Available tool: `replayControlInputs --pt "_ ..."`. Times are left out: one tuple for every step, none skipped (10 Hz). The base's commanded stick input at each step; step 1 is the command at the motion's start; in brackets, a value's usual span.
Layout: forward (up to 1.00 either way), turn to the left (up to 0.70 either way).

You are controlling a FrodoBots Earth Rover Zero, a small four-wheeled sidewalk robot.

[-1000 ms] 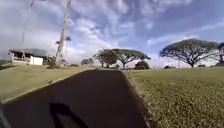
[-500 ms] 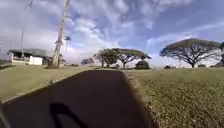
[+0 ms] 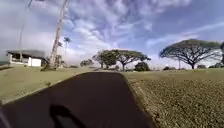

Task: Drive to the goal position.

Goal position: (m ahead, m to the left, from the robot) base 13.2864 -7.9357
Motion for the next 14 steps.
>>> replayControlInputs --pt "0.70 0.00" --pt "0.70 0.00" --pt "0.70 0.00" --pt "0.70 0.00" --pt "0.70 0.00" --pt "0.70 0.00" --pt "0.70 0.00" --pt "0.70 0.00" --pt "0.70 0.00" --pt "0.70 0.00" --pt "0.70 0.00" --pt "0.70 0.00" --pt "0.70 0.00" --pt "0.70 0.00"
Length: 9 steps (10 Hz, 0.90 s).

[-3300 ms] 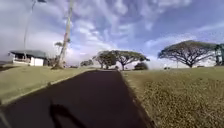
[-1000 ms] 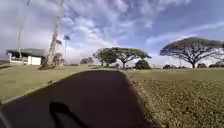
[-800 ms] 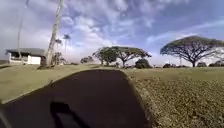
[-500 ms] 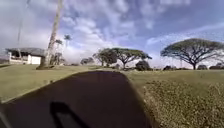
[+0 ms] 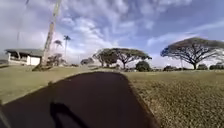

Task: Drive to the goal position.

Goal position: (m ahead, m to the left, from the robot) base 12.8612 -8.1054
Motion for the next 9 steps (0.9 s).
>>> replayControlInputs --pt "0.70 0.00" --pt "0.70 0.00" --pt "0.70 0.00" --pt "0.70 0.00" --pt "0.70 0.00" --pt "0.70 0.00" --pt "0.70 0.00" --pt "0.70 0.00" --pt "0.70 0.00"
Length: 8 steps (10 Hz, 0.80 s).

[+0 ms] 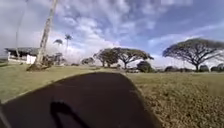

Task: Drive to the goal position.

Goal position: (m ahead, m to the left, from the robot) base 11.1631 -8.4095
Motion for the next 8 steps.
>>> replayControlInputs --pt "0.70 0.00" --pt "0.70 0.00" --pt "0.70 0.00" --pt "0.70 0.00" --pt "0.70 0.00" --pt "0.70 0.00" --pt "0.70 0.00" --pt "0.70 0.00"
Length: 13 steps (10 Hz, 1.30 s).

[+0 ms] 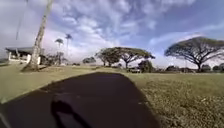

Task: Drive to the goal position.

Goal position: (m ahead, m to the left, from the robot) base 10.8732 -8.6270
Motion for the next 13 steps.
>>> replayControlInputs --pt "0.70 0.00" --pt "0.70 0.00" --pt "0.70 0.00" --pt "0.70 0.00" --pt "0.70 0.00" --pt "0.70 0.00" --pt "0.70 0.00" --pt "0.70 0.00" --pt "0.70 0.00" --pt "0.70 0.00" --pt "0.70 0.00" --pt "0.70 0.00" --pt "0.70 0.00"
